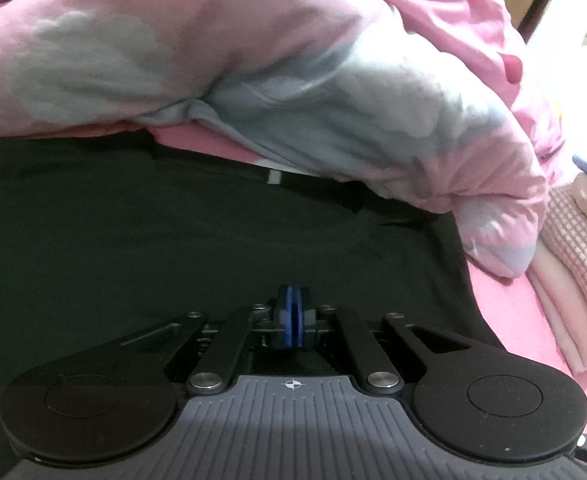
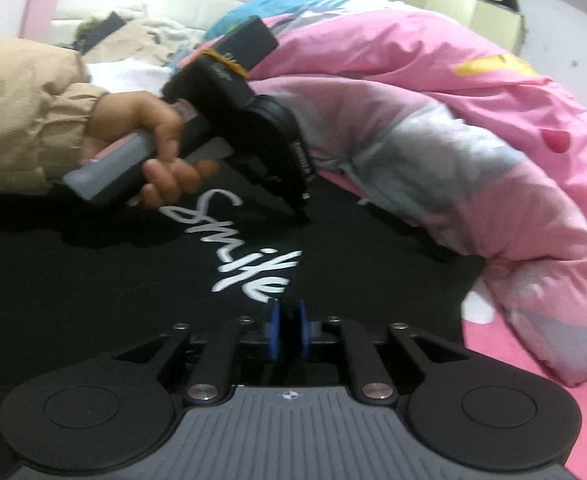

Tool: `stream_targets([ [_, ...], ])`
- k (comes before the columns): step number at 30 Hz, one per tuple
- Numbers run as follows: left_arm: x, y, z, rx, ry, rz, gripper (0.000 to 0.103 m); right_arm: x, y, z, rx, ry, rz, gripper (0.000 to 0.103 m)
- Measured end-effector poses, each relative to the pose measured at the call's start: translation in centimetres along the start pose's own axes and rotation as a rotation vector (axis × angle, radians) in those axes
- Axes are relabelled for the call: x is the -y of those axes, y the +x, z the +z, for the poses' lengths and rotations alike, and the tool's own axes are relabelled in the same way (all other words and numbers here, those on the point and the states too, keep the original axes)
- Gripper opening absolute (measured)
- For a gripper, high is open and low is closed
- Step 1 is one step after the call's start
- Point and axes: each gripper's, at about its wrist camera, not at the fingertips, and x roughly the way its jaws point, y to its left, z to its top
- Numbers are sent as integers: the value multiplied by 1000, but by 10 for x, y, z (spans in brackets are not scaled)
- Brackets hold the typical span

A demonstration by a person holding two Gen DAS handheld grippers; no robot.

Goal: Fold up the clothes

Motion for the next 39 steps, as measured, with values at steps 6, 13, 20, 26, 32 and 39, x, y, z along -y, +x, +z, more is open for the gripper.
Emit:
stream_targets([
  [6,-2,-20,-5,42,46,-15,5,2,-11,-2,-19,24,123,19],
  [13,29,-25,-21,36,210,-72,30,39,-38,-9,-3,111,-118,27],
  [20,29,2,-23,-2,142,-53,30,34,-24,-18,-100,29,-274,27],
  [26,35,15,-18,20,138,3,30,28,-4,-24,-160,-34,-345,16],
  [32,44,15,-21,28,171,48,30,39,-9,-27,-183,-5,-438,3],
  [39,45,6,-23,30,194,46,30,44,-9,-32,-210,2,-435,3],
])
